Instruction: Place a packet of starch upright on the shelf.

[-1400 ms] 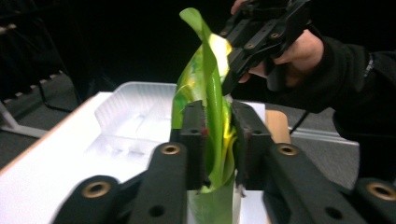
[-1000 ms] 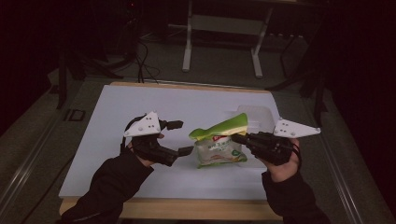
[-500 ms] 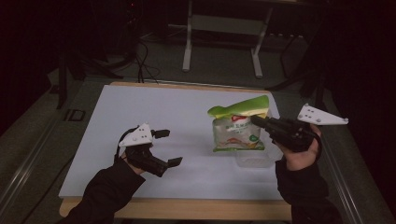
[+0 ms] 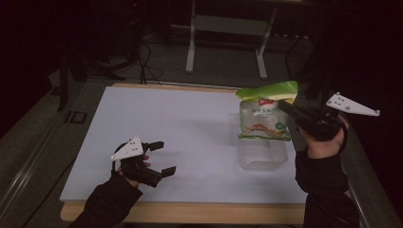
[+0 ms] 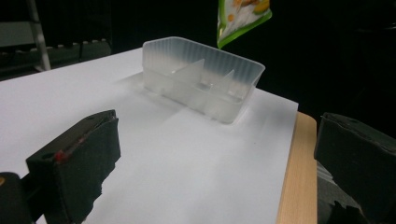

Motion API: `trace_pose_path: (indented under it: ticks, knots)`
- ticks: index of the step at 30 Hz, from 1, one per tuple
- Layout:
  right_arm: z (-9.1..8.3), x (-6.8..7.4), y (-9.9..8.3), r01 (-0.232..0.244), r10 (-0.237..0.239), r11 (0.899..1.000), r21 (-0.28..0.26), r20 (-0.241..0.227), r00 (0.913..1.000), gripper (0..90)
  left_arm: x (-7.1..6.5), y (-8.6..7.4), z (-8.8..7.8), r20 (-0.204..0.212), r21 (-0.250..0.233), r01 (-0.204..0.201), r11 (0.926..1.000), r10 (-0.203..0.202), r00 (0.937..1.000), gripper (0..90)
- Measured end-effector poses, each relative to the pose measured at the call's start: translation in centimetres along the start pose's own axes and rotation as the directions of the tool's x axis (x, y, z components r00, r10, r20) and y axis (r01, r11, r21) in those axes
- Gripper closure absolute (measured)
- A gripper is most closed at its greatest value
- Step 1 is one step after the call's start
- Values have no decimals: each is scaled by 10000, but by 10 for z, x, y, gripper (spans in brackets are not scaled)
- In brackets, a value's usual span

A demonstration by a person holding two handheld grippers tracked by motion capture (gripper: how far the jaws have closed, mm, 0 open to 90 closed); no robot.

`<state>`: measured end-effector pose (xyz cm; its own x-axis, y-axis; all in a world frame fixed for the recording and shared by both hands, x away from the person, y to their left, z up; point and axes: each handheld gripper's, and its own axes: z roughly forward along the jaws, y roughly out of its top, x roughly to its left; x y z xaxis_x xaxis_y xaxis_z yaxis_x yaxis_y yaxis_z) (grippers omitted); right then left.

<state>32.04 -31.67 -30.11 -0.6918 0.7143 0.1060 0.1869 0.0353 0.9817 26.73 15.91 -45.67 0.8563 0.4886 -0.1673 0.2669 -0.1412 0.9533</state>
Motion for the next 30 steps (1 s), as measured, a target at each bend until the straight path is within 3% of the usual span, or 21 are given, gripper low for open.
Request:
trace_pose_path:
  ticks: [6, 9, 14, 22, 28, 30]
  knots:
    - [-3, -16, -17, -321, 315, 9993, 201, 286, 9991, 864, -1, -7, 2, -25, 163, -85, 9998, 86, 10000, 10]
    - [-5, -23, -30, -636, 627, 9975, 308, 305, 9976, 864, 1, -11, 2, -37, 98, 114, 9999, -114, 9999, 10]
    - [-5, -31, -49, -990, 971, 9930, 643, 328, 9947, 864, 3, -14, 2, -54, 225, 108, 9997, -107, 9999, 10]
    - [0, -32, -78, -1350, 1335, 9824, 1293, 204, 9908, 864, 4, -15, 2, -17, 227, 169, 9996, -169, 9999, 10]
    - [5, -29, -89, -1416, 1420, 9775, 1564, 87, 9898, 865, 4, -16, 3, -23, 258, 155, 9995, -155, 9999, 10]
    - [9, -28, -97, -1601, 1638, 9709, 1782, -62, 9865, 865, 4, -17, 3, -5, 255, 208, 9995, -208, 9998, 10]
